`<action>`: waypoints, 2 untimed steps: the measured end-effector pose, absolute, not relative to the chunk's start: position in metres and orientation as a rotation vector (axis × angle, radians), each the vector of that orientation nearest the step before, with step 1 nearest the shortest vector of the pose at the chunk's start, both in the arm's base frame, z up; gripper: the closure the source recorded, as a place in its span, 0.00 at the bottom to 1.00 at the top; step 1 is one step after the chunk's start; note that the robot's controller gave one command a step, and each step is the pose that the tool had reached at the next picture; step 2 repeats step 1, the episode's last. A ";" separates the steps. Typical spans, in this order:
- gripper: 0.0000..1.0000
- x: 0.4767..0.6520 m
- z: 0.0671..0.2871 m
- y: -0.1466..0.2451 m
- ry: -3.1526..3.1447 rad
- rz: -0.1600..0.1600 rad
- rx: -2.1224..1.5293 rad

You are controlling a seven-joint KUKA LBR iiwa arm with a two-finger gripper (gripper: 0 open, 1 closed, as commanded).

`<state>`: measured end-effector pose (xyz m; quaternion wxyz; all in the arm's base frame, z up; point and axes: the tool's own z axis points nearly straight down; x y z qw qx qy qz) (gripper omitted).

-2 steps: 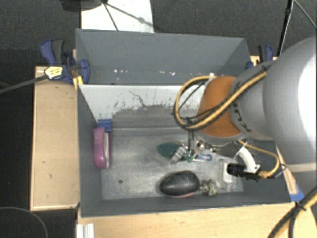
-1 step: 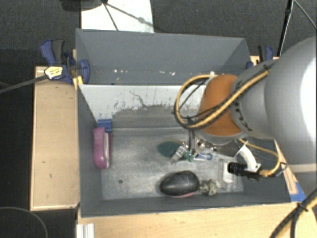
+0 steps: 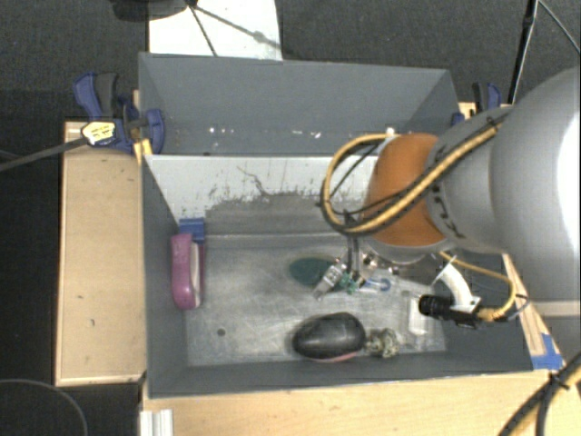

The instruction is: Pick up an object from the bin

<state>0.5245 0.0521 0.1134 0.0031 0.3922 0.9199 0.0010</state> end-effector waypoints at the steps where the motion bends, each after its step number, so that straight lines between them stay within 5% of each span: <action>1: 1.00 0.526 0.163 0.052 2.890 0.004 1.221; 2: 1.00 0.526 0.163 0.052 2.890 0.004 1.221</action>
Offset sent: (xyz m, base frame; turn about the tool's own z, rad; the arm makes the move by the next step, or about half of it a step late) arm 0.0000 0.0001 0.0466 0.0000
